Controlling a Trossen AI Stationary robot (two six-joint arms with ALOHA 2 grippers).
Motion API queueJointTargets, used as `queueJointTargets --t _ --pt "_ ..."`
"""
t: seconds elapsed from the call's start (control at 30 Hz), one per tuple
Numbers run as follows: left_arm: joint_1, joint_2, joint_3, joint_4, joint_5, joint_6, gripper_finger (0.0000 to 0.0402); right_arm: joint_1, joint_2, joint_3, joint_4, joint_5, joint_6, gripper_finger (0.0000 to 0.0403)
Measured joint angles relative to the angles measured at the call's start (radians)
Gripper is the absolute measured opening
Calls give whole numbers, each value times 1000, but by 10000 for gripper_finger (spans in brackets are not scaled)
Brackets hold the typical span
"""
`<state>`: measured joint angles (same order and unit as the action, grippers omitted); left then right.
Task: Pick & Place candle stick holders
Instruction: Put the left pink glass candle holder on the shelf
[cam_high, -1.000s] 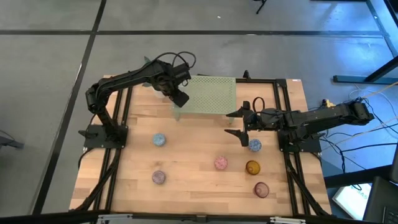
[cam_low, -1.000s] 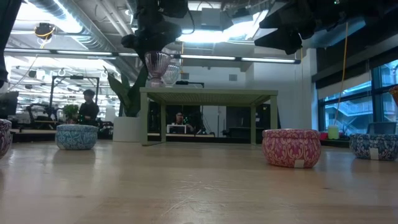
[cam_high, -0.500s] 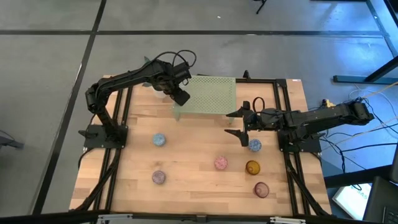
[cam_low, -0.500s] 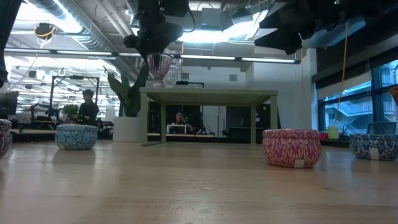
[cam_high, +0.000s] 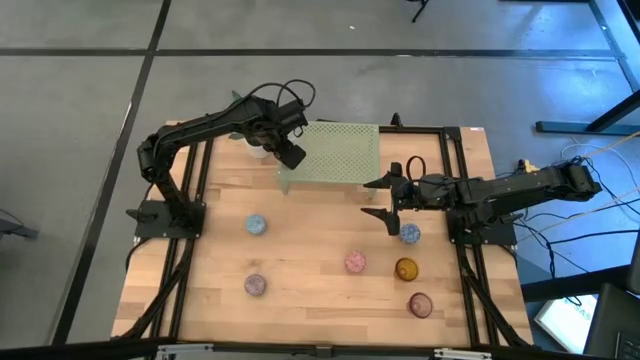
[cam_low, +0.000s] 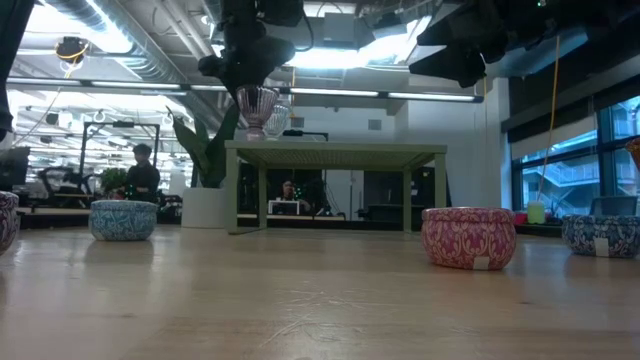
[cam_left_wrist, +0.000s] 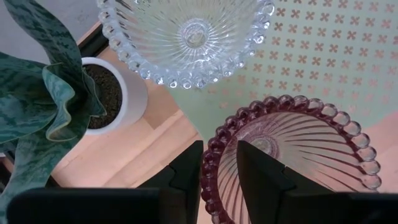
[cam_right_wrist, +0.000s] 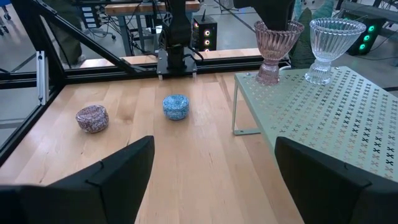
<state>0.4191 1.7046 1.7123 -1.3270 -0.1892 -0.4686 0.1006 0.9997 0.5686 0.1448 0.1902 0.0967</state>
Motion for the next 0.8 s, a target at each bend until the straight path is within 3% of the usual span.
queueJointTargets --t 0.43,0.8 --pt "0 0 0 0 39 -4 112 0 0 0 0 0 0 337" --pt "0 -6 1 -1 -20 1 129 0 0 0 0 0 0 337"
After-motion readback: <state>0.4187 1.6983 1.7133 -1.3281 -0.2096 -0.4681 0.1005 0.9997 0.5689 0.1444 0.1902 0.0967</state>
